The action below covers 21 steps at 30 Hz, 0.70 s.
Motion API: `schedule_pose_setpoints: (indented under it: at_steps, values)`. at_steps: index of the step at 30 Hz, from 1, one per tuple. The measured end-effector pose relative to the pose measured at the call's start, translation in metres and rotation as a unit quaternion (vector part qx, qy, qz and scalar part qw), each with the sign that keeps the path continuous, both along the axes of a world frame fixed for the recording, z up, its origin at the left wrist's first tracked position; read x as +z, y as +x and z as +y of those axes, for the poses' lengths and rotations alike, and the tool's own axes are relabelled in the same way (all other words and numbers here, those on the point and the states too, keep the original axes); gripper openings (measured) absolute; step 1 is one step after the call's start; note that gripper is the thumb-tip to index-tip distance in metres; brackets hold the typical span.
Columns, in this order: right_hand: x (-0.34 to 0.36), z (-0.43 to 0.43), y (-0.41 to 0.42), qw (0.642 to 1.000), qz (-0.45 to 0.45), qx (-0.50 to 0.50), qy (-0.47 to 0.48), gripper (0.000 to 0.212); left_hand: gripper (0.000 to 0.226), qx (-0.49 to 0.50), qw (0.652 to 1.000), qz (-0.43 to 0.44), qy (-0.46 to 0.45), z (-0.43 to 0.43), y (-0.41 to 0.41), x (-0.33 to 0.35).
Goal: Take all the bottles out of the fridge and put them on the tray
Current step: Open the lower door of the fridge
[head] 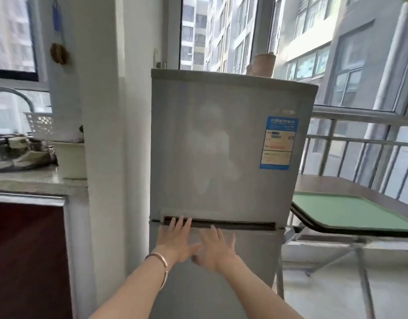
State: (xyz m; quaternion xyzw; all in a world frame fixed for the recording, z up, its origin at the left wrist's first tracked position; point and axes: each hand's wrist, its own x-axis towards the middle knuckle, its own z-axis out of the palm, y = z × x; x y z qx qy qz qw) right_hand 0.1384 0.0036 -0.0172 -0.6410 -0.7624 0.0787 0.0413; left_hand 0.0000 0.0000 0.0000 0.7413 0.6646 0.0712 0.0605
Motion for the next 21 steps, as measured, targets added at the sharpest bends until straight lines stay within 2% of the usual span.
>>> schedule_pose_setpoints:
  at_steps: [3,8,12,16,19,21]
  values:
    - [-0.036,0.013,-0.017,0.996,-0.019,0.042,0.07,0.081,0.079,-0.005,0.998,0.045,0.035,0.016,-0.014,-0.045]
    - [-0.066,0.045,-0.024,0.986,-0.044,0.046,0.151,0.082,0.079,-0.019,0.991,0.055,0.118,0.049,-0.02,-0.084]
    - [-0.065,0.052,-0.023,0.989,-0.028,0.039,0.142,0.086,0.076,-0.01,0.992,0.007,0.127,0.057,-0.014,-0.085]
    - [-0.055,0.054,-0.025,0.991,-0.021,0.035,0.127,0.086,0.066,-0.004,0.988,0.007,0.157,0.057,-0.015,-0.082]
    - [-0.049,0.051,-0.028,0.989,-0.002,0.029,0.147,0.074,0.06,0.0,0.983,0.017,0.181,0.054,-0.016,-0.074]
    - [-0.046,0.047,-0.028,0.982,0.002,0.02,0.186,0.055,0.047,-0.014,0.976,0.034,0.214,0.048,-0.018,-0.065]
